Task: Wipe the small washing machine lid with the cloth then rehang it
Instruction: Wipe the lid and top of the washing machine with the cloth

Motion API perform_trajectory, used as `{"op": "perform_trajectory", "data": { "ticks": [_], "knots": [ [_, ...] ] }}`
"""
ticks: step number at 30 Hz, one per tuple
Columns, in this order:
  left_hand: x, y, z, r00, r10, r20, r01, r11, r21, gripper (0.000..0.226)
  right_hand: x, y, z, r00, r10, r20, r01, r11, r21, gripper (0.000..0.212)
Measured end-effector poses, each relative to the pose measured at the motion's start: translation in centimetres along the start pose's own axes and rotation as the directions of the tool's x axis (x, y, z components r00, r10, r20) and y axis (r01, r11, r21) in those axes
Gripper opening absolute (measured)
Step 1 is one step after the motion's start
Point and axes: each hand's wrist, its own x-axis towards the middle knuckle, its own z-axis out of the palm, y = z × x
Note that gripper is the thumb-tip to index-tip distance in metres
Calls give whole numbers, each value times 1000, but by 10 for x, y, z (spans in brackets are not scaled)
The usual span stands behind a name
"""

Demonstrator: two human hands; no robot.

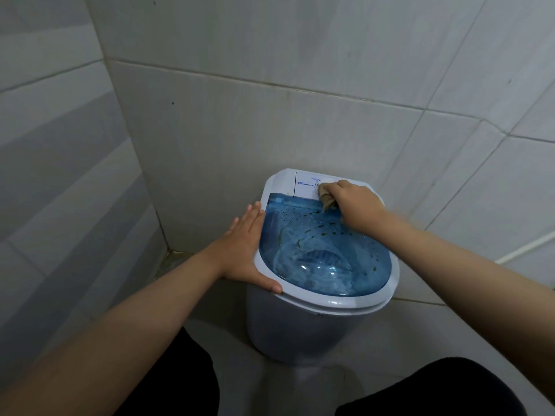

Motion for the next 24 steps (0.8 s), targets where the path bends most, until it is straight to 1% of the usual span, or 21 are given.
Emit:
{"op": "perform_trajectory", "data": {
  "ticks": [1,3,6,8,10,13,15,18,24],
  "knots": [
    [0,1,0,1000,-1,0,1,1000,0,153,2,1,-10,1000,-4,31,4,1000,2,43],
    [-1,2,-1,1000,-1,-3,1,1000,1,153,7,-5,-30,999,-5,50,1,997,80,32],
    [-2,2,1,1000,3,-11,-3,1000,-4,152,21,-29,-42,999,-26,-36,32,980,196,35],
    [-2,1,1,1000,9,-25,-10,1000,-14,151,35,-52,-39,996,-84,-37,90,981,170,40],
    [-1,1,2,999,16,-38,-17,999,-29,150,47,-71,-29,990,-140,2,139,985,99,42],
    [0,0,3,999,14,-45,-16,1000,-26,149,56,-86,-11,987,-154,50,154,988,8,38],
    [1,-2,3,999,14,-44,-15,1000,-19,150,57,-87,-3,990,-138,41,140,990,-27,38],
    [1,-4,4,999,21,-44,-22,1000,-18,150,51,-83,-2,990,-136,29,137,990,-28,42],
    [0,-3,3,999,15,-34,-15,1000,-11,150,32,-62,-1,989,-148,28,147,989,28,46]
  ]
}}
